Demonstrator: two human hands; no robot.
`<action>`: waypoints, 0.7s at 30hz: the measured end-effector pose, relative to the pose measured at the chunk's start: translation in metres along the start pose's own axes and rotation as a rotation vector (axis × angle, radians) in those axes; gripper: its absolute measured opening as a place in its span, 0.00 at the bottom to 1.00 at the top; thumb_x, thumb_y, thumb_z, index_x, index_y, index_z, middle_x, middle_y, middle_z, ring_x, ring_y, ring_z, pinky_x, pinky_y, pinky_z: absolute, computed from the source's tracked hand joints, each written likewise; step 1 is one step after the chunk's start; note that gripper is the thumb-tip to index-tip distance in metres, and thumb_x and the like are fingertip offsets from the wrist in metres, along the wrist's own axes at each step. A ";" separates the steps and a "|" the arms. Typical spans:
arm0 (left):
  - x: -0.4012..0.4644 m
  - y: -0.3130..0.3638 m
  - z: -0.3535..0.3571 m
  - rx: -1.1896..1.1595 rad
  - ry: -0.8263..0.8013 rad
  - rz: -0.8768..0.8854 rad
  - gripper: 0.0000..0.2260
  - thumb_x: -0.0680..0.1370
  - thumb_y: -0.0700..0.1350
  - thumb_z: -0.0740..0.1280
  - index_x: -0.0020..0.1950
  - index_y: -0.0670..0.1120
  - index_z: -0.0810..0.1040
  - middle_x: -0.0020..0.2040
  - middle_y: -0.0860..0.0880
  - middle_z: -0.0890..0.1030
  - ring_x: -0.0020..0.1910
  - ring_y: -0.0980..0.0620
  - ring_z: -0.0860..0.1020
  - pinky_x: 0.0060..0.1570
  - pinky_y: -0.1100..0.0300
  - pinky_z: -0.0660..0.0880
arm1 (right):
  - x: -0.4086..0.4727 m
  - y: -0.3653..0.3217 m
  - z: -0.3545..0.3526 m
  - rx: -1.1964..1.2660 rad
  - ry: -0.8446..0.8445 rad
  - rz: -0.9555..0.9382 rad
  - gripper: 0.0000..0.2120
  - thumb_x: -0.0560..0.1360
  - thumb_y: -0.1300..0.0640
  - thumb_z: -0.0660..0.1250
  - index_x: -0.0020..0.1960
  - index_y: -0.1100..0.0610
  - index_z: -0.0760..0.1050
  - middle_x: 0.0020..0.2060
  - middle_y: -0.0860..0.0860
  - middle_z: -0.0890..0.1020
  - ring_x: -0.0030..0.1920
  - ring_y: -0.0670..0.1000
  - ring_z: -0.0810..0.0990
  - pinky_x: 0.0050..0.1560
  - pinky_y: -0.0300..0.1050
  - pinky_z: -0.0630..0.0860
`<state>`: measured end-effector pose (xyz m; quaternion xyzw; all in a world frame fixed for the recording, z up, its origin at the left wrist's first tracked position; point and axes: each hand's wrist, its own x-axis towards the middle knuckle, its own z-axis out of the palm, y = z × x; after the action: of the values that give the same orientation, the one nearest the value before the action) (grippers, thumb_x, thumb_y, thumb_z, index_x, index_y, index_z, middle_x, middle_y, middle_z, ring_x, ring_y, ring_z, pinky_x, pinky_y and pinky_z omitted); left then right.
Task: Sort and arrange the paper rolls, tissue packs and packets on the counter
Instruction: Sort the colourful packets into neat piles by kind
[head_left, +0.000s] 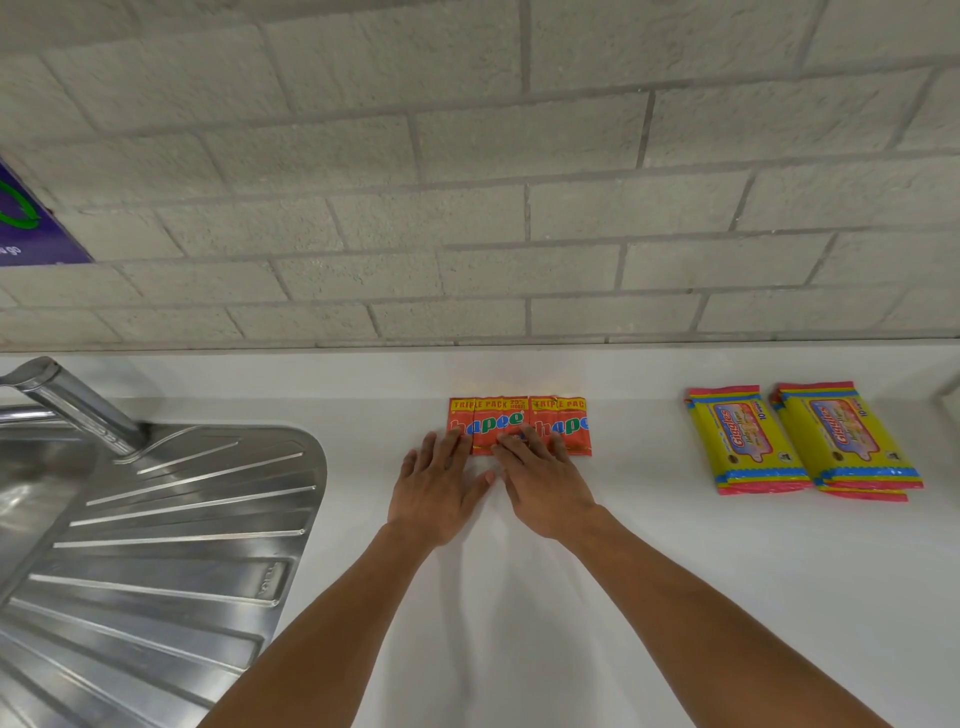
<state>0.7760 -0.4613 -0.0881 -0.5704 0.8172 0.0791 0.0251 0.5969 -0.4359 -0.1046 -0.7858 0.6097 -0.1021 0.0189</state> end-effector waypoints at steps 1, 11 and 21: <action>0.000 0.000 0.000 0.002 -0.002 -0.001 0.39 0.74 0.71 0.35 0.81 0.52 0.47 0.82 0.52 0.50 0.81 0.46 0.47 0.79 0.46 0.50 | 0.000 0.000 0.000 0.002 -0.002 -0.001 0.21 0.80 0.53 0.64 0.72 0.54 0.70 0.73 0.52 0.71 0.76 0.60 0.62 0.72 0.70 0.58; 0.001 -0.001 0.002 0.019 0.005 0.002 0.42 0.72 0.72 0.32 0.81 0.52 0.47 0.82 0.51 0.50 0.81 0.45 0.48 0.78 0.45 0.51 | 0.000 -0.001 0.000 0.013 0.000 0.002 0.22 0.79 0.53 0.65 0.72 0.54 0.70 0.72 0.52 0.71 0.76 0.60 0.63 0.72 0.70 0.58; 0.000 -0.001 0.001 0.017 -0.004 0.001 0.39 0.75 0.70 0.36 0.82 0.52 0.47 0.82 0.52 0.50 0.81 0.46 0.47 0.79 0.46 0.50 | 0.000 0.001 0.002 0.000 0.020 0.000 0.21 0.78 0.54 0.66 0.70 0.55 0.72 0.71 0.52 0.73 0.75 0.60 0.65 0.71 0.70 0.61</action>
<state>0.7765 -0.4618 -0.0888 -0.5694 0.8182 0.0735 0.0314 0.5966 -0.4363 -0.1063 -0.7846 0.6100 -0.1098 0.0129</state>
